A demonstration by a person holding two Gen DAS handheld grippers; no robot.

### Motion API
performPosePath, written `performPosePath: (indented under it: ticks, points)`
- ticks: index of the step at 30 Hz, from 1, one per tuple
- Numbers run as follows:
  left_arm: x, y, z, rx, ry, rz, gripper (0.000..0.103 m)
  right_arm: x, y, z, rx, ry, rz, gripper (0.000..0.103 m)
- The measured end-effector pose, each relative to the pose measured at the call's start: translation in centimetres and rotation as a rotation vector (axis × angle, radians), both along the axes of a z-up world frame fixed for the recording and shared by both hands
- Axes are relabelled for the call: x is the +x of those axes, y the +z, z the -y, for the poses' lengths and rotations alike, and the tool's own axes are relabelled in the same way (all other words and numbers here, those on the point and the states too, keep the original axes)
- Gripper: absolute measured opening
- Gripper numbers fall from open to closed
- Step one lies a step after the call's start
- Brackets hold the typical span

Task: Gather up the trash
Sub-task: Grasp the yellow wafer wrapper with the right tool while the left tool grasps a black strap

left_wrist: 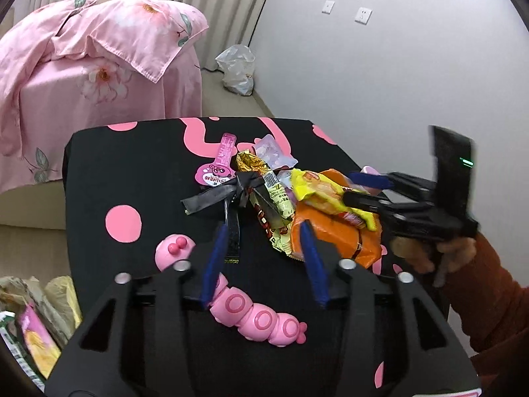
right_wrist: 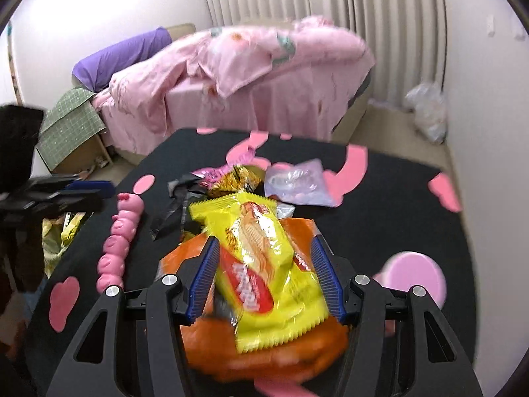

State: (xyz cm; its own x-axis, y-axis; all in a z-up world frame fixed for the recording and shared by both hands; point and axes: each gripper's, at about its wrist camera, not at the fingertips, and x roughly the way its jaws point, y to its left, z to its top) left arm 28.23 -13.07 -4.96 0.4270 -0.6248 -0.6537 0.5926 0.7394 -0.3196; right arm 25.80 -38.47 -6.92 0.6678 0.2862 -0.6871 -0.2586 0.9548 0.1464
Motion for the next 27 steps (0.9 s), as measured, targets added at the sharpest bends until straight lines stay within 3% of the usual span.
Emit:
performPosePath:
  ticks: [3,7,12,16,21,24,26,27]
  points:
    - [0.1,-0.8,-0.3,0.006,-0.021,-0.021,0.048,0.1,-1.6,-0.6,0.014,0.027,-0.037,0.052]
    - [0.8,-1.5,0.0,0.027,-0.039,-0.015,0.050,-2.9,-2.4,-1.9,-0.009,0.077,-0.039,0.027]
    - [2.9,-0.8,2.1,0.003,-0.065,0.011,0.051,-7.0,-1.6,-1.0,-0.012,0.049,-0.020,0.017]
    - [5.1,-0.7,5.1,0.087,-0.100,0.057,0.053,-9.3,-0.7,0.0,0.006,0.014,0.002,0.017]
    - [6.6,-2.8,7.8,0.237,-0.127,0.014,0.053,-11.5,-0.4,0.9,0.037,-0.040,0.033,0.016]
    - [6.9,-3.7,7.5,0.195,-0.146,-0.080,0.041,-11.9,-0.8,1.1,0.042,-0.056,0.034,0.016]
    - [6.5,-3.4,6.7,0.187,-0.104,-0.067,0.022,-12.1,-1.0,1.0,0.047,-0.059,0.033,0.016]
    - [6.4,-3.1,6.2,0.183,-0.081,-0.063,0.021,-12.2,-1.1,1.0,0.050,-0.059,0.032,0.016]
